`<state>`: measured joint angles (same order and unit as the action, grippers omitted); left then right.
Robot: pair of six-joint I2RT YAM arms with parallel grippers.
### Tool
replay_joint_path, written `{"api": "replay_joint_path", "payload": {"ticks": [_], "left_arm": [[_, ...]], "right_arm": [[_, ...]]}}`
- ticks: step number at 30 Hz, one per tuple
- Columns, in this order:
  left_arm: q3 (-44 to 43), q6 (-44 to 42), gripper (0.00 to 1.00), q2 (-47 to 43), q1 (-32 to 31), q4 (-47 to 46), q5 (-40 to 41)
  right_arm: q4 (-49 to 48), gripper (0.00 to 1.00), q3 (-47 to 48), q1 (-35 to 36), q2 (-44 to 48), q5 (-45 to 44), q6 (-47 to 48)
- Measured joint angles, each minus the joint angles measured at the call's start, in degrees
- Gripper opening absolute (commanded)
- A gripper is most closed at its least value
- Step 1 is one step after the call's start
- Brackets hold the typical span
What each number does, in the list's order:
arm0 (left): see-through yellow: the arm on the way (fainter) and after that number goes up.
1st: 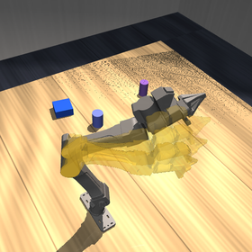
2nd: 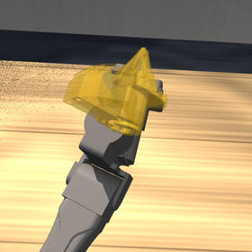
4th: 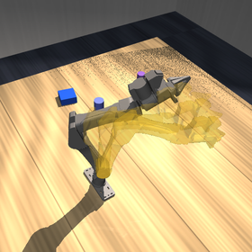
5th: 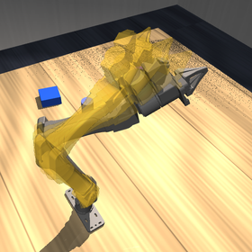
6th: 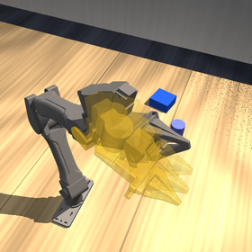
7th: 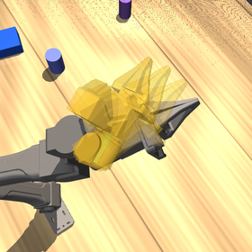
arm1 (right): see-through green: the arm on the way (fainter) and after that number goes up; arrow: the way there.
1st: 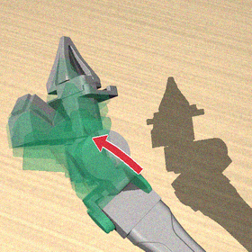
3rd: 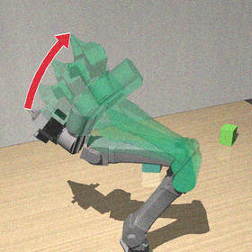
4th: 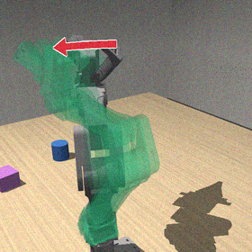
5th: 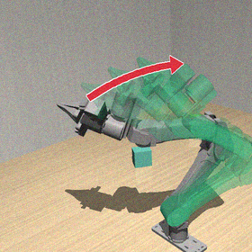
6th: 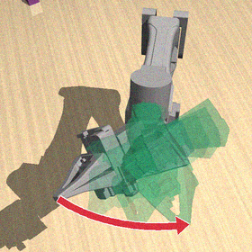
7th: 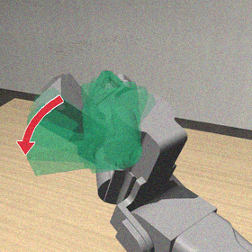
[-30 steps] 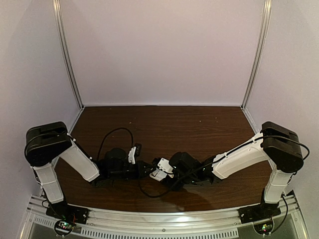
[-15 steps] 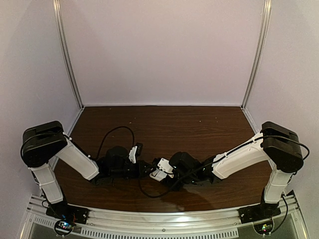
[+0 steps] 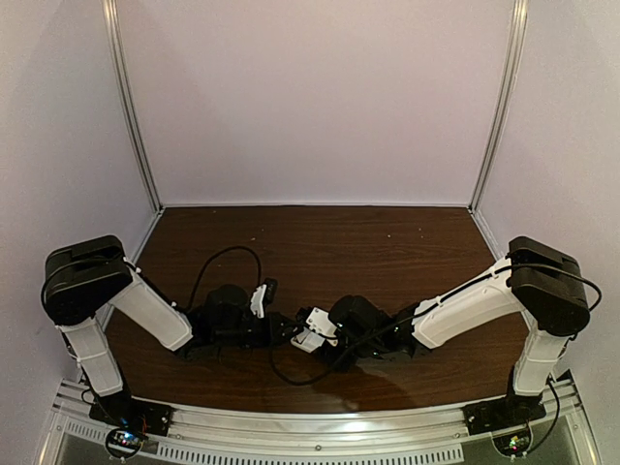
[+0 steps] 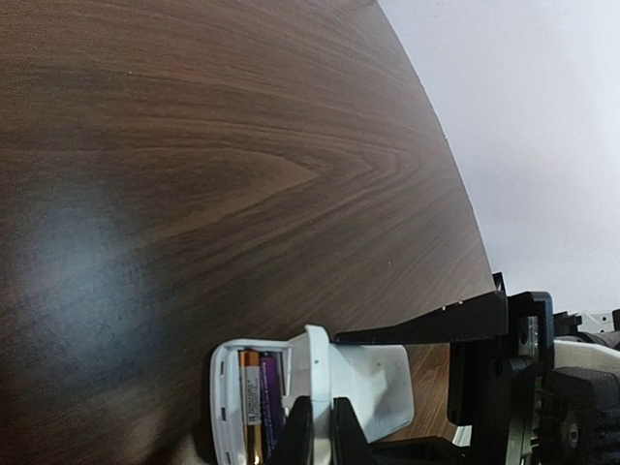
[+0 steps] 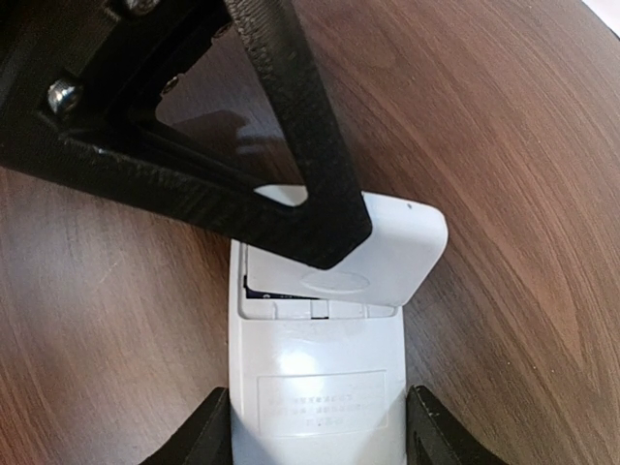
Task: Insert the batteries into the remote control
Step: Place the battery cover on the remote control without the battery cover.
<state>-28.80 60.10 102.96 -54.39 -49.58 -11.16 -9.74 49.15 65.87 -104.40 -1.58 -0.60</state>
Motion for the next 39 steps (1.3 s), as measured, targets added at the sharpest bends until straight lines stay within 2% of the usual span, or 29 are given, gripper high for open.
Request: {"api": "replay_joint_path", "payload": {"ticks": [17,39], "left_arm": [[0.3,1.7,0.0,-0.2,-0.5,0.4,2.0],[-0.2,6.3,0.0,-2.1,-2.8,4.5,8.4]], "right_arm": [[-0.1,0.36,0.0,0.0,0.0,0.0,0.0],[-1.6,0.38,-0.8,0.0,0.0,0.0,-0.2]]}}
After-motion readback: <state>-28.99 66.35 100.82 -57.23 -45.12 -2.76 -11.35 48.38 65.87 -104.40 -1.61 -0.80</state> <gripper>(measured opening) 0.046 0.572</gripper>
